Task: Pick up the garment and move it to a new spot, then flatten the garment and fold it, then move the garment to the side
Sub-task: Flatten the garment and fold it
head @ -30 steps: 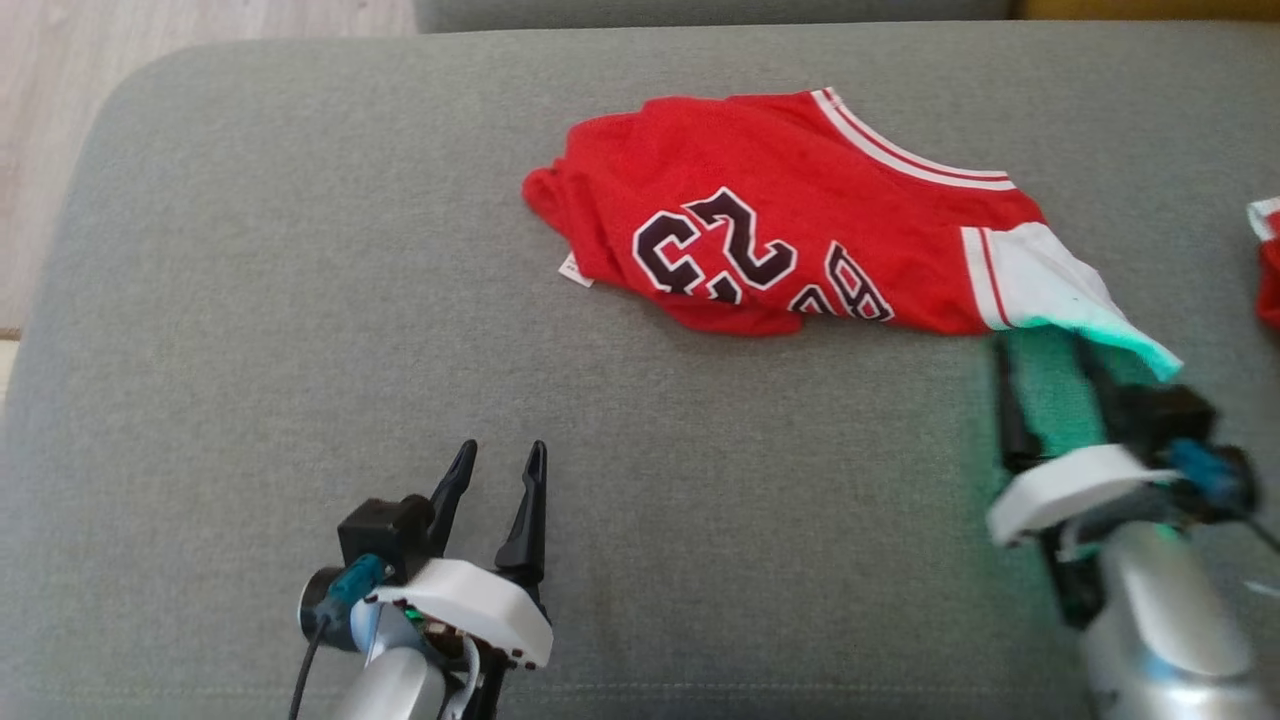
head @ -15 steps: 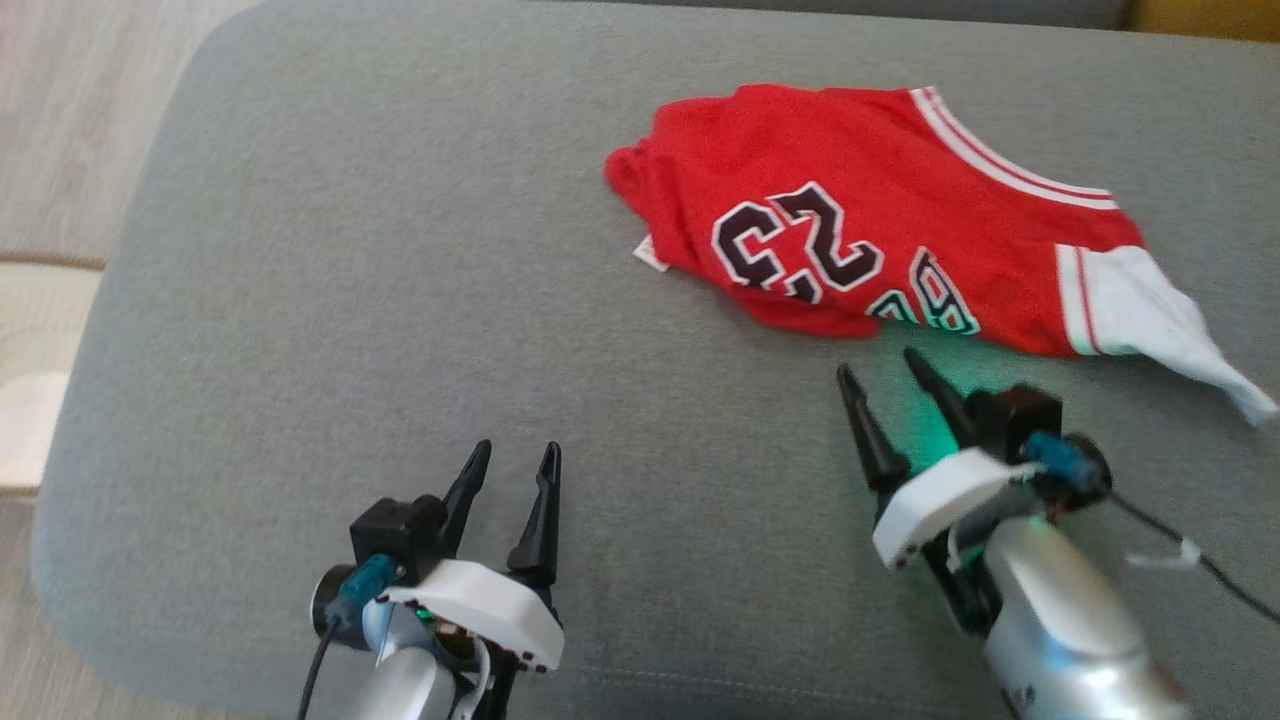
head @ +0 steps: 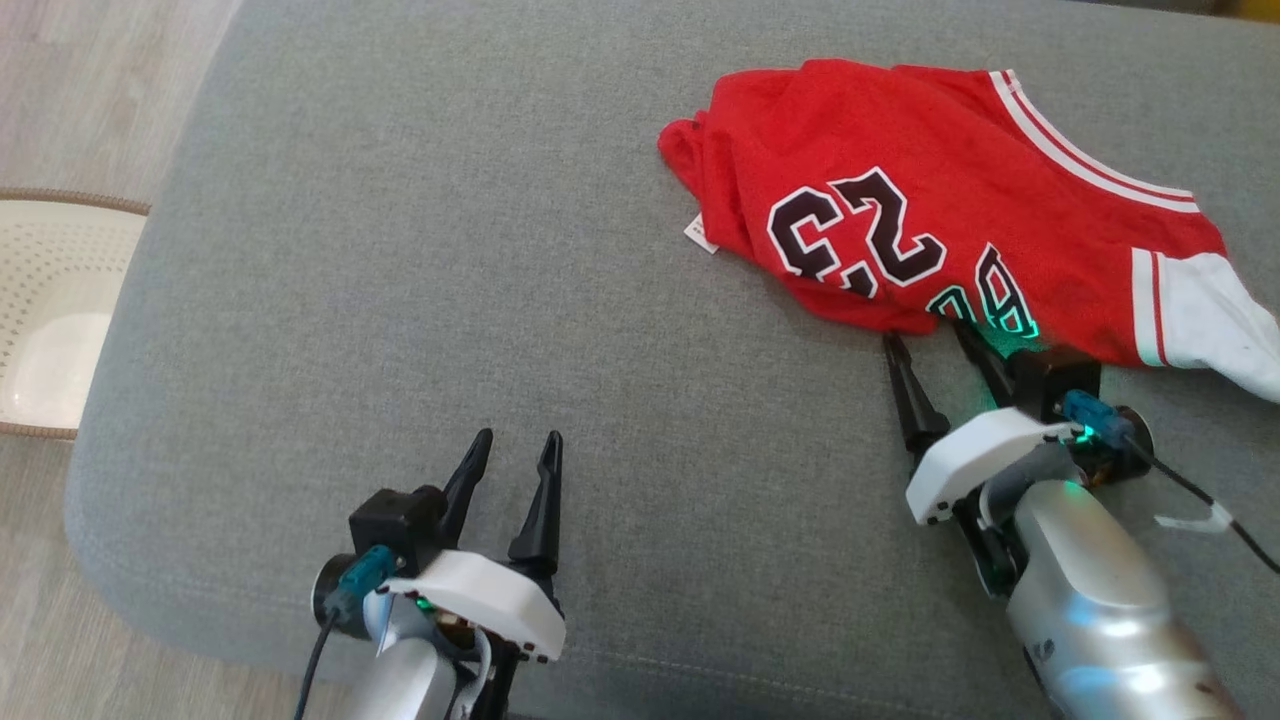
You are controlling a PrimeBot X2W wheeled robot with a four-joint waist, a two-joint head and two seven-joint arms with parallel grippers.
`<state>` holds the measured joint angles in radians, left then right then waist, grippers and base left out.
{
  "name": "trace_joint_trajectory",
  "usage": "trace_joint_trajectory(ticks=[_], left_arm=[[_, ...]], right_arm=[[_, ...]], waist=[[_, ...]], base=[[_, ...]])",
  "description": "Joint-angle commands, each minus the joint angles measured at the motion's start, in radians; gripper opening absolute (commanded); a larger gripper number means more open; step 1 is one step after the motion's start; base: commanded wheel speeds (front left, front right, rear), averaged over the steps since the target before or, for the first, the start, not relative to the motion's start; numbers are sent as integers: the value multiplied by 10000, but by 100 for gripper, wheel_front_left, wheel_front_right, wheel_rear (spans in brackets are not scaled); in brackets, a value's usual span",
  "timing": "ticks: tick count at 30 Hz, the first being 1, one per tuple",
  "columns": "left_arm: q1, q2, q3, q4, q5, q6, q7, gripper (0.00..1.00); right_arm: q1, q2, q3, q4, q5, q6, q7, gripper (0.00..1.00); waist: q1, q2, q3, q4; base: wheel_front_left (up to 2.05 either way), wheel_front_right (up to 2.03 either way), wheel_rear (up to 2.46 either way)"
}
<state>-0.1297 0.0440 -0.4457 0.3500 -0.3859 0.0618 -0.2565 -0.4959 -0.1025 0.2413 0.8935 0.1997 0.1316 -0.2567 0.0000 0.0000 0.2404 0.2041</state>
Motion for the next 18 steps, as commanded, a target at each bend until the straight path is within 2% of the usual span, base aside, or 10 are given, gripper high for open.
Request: trace_joint_trajectory(ticks=[1,2,3,4,5,9,13,17,18], left_arm=[[-389,62,212,-347,-48,40,-53,100],[-412,62,200,-359,-46,45,-53,100],[-437,62,187,-370,-40,47,-53,100],[-466,62,178,-377,-35,48,-53,100],[-498,62,167,-380,-22,43,-53,100],[-585,62,187,-341,11,41,-53,100],[-474,62,346,-264,80,57,-53,100],[-258,62,445,-154,154,9,-53,100],[-157,62,480,-125,181,-5,-53,100]], right_arm=[[-209,201,185,-109,-79,-9,-51,100],[-229,229,201,-123,-98,-9,-51,99],[-249,254,250,-127,-126,-9,-51,91],[-274,281,326,-136,-140,-9,-51,75],[-303,305,426,-148,-150,-9,-51,0],[-387,390,933,-387,22,-9,-51,0],[-255,450,1641,-1150,560,-9,-51,0],[-143,475,2495,-2335,1255,-9,-51,0],[-184,443,2830,-3053,1580,-9,-51,0]], waist=[[0,0,26,-18],[0,0,44,-27],[0,0,66,-35],[0,0,89,-45],[0,0,110,-53],[0,0,95,-114],[0,0,-163,-342],[0,0,-576,-625],[0,0,-795,-768]], base=[[0,0,0],[0,0,0],[0,0,0],[0,0,0],[0,0,0],[0,0,0],[0,0,0],[0,0,0],[0,0,0]])
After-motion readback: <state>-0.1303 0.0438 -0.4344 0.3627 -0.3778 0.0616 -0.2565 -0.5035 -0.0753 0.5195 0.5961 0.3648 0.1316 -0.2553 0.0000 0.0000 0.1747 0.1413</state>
